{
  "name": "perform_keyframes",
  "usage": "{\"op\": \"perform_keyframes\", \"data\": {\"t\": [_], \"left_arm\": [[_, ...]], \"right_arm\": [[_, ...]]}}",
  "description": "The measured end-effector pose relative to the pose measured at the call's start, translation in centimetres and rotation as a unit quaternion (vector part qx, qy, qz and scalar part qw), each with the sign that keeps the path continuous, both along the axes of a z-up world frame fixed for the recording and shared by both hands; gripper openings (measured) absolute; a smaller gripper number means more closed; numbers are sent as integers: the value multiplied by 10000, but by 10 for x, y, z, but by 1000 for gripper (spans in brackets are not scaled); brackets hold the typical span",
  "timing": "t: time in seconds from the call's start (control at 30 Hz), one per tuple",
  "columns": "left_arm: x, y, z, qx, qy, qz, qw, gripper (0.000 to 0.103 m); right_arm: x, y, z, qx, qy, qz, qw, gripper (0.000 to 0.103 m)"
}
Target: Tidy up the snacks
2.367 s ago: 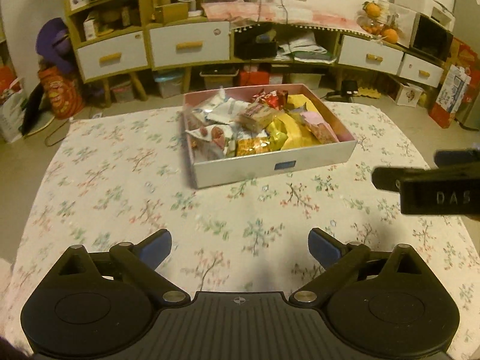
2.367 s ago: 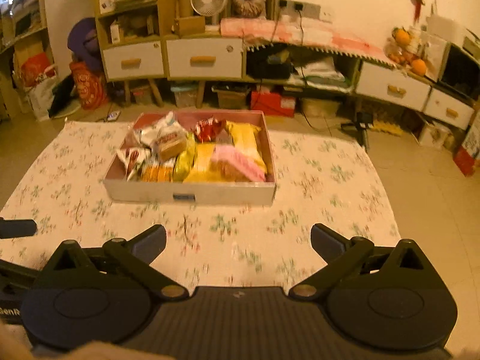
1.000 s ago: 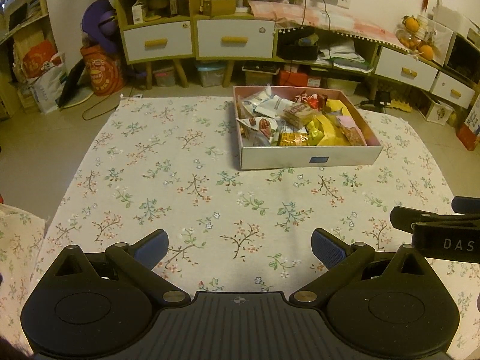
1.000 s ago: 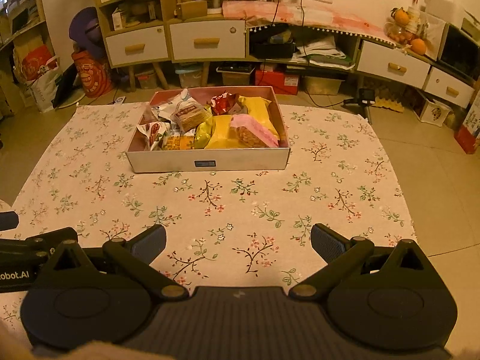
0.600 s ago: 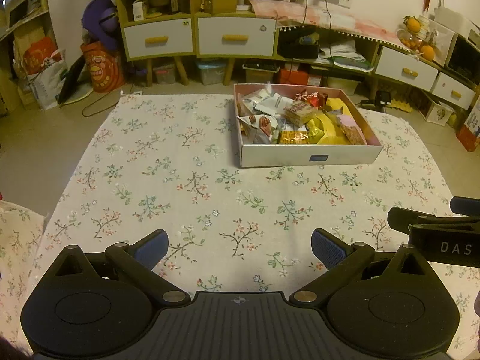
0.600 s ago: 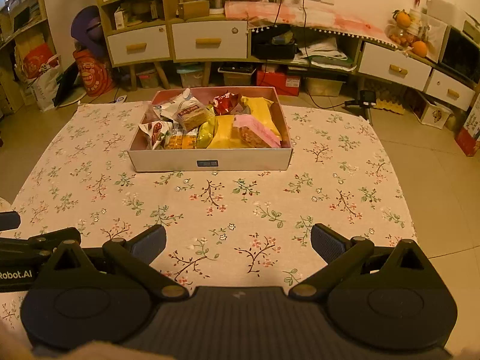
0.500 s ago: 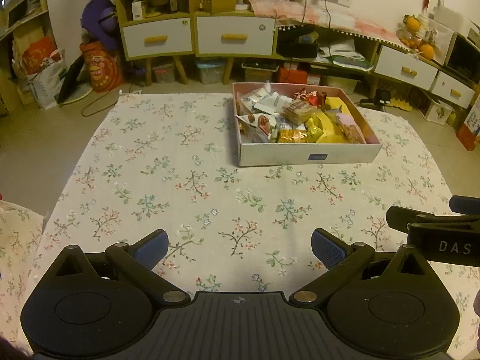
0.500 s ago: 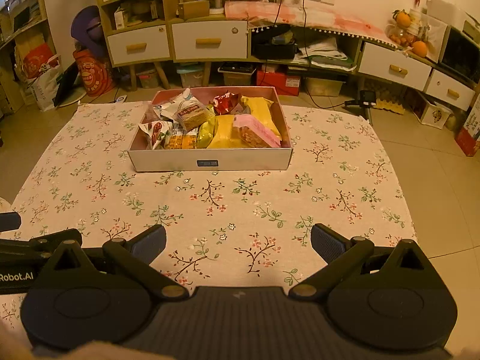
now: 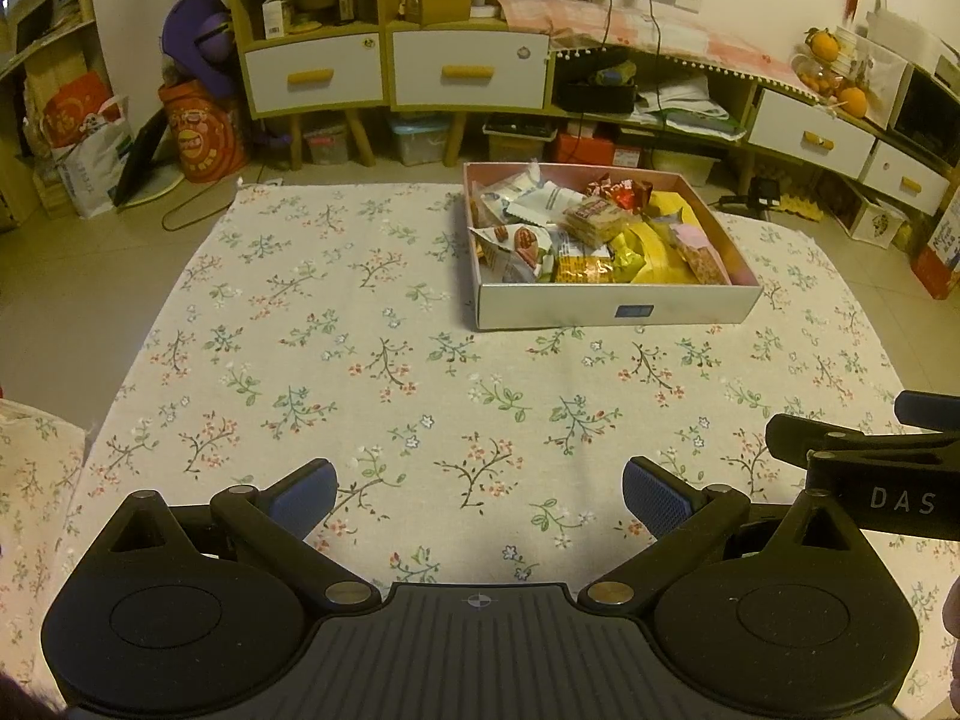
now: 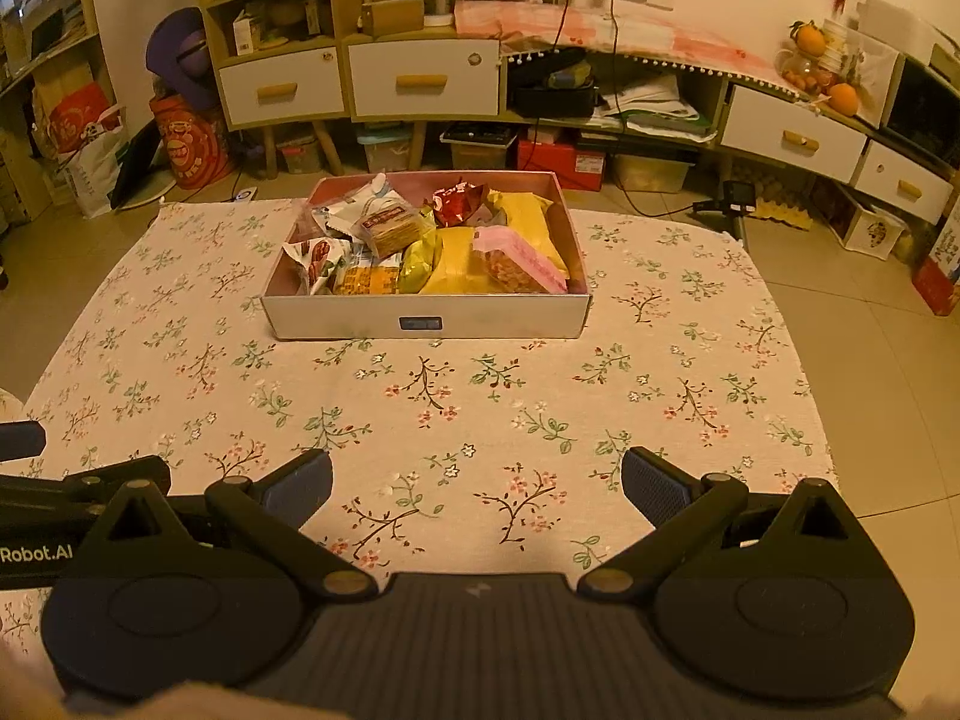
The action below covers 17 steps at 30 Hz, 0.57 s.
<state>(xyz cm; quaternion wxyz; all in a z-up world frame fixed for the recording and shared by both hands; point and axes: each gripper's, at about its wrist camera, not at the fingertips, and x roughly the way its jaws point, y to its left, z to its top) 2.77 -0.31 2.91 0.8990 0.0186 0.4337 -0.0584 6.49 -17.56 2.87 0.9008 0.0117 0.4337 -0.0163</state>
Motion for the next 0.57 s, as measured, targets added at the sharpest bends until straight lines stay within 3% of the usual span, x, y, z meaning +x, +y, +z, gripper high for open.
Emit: {"op": "perform_keyframes", "data": {"t": [0.57], "left_arm": [[-3, -2, -1, 39, -38, -35, 10000, 102]], "right_arm": [[0, 2, 0, -9, 0, 4, 10000, 103]]}}
